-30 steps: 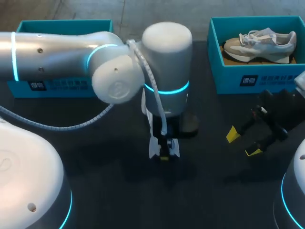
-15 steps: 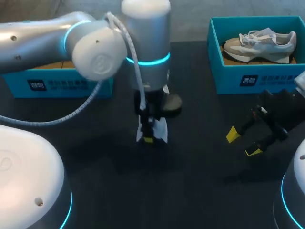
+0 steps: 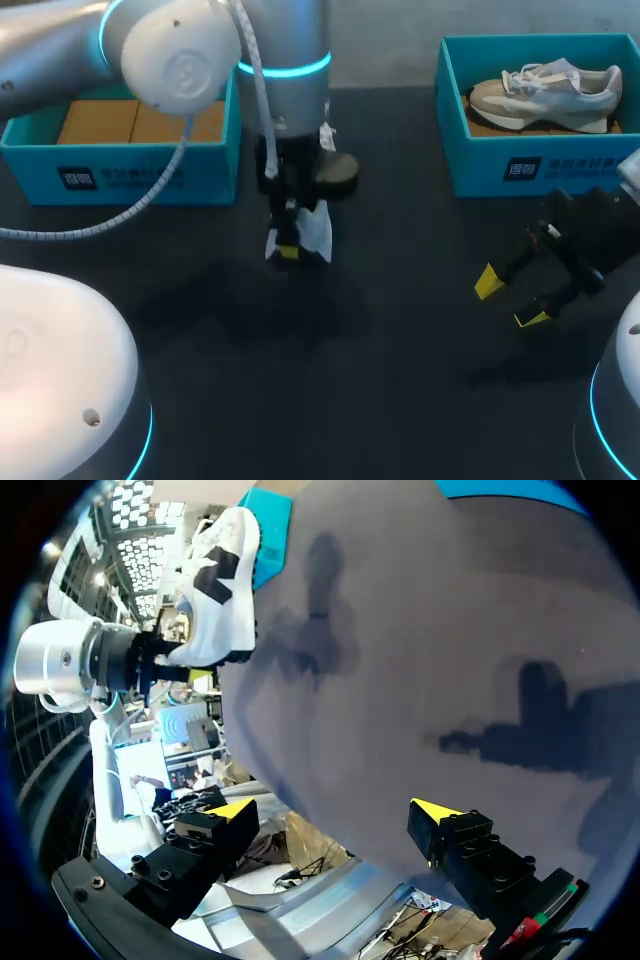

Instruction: Take the shoe out of the shoebox, open the shoe tongue, remove and reinsert the insole, then place the shoe into the shoebox

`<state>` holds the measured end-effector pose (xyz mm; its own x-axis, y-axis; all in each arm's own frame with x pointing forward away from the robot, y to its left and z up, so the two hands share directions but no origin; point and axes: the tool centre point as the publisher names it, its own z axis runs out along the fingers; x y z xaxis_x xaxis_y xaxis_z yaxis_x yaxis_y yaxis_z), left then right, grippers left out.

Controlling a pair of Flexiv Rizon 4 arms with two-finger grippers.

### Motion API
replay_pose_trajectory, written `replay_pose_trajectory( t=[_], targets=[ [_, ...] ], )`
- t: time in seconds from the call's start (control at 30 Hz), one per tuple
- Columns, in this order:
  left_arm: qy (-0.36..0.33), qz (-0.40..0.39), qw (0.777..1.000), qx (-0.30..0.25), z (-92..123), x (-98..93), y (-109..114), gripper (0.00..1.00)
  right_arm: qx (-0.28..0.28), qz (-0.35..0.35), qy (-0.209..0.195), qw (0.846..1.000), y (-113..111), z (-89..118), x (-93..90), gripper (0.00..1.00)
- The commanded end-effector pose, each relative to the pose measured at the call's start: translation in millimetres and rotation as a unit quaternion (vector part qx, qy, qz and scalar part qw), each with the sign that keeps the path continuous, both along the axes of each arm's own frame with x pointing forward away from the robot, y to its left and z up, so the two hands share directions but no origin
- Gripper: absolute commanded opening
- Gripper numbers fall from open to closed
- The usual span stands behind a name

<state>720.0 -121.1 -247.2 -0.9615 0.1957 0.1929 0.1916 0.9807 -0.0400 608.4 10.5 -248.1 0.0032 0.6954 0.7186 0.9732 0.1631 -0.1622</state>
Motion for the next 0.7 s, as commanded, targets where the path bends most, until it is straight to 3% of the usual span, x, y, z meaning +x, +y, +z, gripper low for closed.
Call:
replay_pose_trajectory(
  t=[0.03, 0.3, 0.7],
  targets=[
    [0.003, -0.004, 1.0, 0.0, 20.0, 11.0, 8.2, 0.0, -0.001, -0.001, 0.0, 1.0, 0.5, -0.2, -0.9, 1.0],
    [0.022, -0.013, 1.0, -0.007, 49.1, 34.5, 14.4, 0.0, -0.001, -0.001, 0.0, 1.0, 0.5, -0.2, -0.9, 1.0],
    [0.018, -0.011, 1.0, -0.008, 90.8, 44.8, 14.2, 0.0, -0.001, -0.001, 0.0, 1.0, 0.5, -0.2, -0.9, 1.0]
  ],
)
